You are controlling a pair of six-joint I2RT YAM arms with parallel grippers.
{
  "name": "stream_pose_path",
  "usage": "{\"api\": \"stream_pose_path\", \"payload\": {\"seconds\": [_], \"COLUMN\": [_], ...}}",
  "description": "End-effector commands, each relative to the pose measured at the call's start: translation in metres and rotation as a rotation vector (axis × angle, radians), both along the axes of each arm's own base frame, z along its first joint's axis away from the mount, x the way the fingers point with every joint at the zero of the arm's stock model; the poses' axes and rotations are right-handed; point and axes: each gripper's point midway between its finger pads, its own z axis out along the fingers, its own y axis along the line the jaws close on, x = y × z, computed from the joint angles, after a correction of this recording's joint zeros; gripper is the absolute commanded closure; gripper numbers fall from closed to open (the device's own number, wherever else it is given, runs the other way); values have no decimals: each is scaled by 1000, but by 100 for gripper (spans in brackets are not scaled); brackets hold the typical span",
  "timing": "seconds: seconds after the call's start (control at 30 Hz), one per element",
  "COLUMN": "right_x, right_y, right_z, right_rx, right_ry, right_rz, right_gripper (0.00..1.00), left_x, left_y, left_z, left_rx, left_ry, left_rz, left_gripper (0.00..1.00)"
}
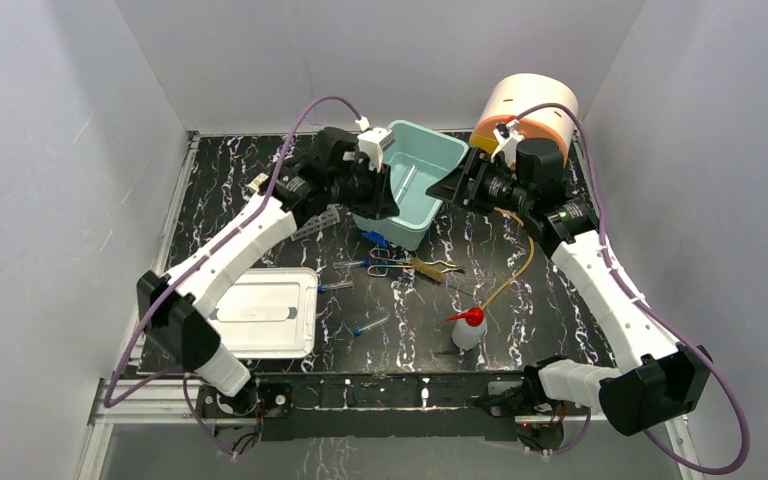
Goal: Organize the chemistry lab equipment
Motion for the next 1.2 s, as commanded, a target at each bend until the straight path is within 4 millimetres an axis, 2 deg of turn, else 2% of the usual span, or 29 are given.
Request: {"api": "stream_pose_path", "payload": {"seconds": [0.0, 0.13, 0.27, 0.4, 0.63, 0.73, 0.83, 0.9, 1.03, 1.17], "right_x": [16, 17, 18, 18, 22, 24, 23, 21, 22, 26], "right_y": [-22, -35, -41, -43, -45, -45, -46, -45, -52, -58], "right_z": [36, 22, 10, 2, -14, -13, -24, -35, -37, -34], "right_rx": [-14, -73, -106, -133, -195, -225, -225, -223, -272, -295], "right_ry": [-115, -86, -65, -57, -32, -41, -56, -37, -48, -75], "right_rz": [-169, -230, -259, -256, -242, -225, -224, -224, -232, -260], "right_gripper": [32, 32, 33, 33, 33, 33, 33, 33, 33, 33], "left_x": [44, 75, 113, 141, 173, 186, 198, 207, 223, 222], "left_y": [22, 19, 6, -7, -7, -7, -5, -3, 0, -5], "left_z": [7, -1, -8, -18, -53, -73, -94, -103, -119, -132], "left_rx": [16, 5, -20, -6, 87, 135, 219, 263, 313, 337], "left_ry": [6, 32, 40, 19, -2, -11, -47, -60, -86, -88], "left_rz": [98, 122, 136, 124, 168, 175, 167, 182, 213, 179], "left_gripper": [100, 100, 100, 100, 100, 100, 100, 100, 100, 99]}}
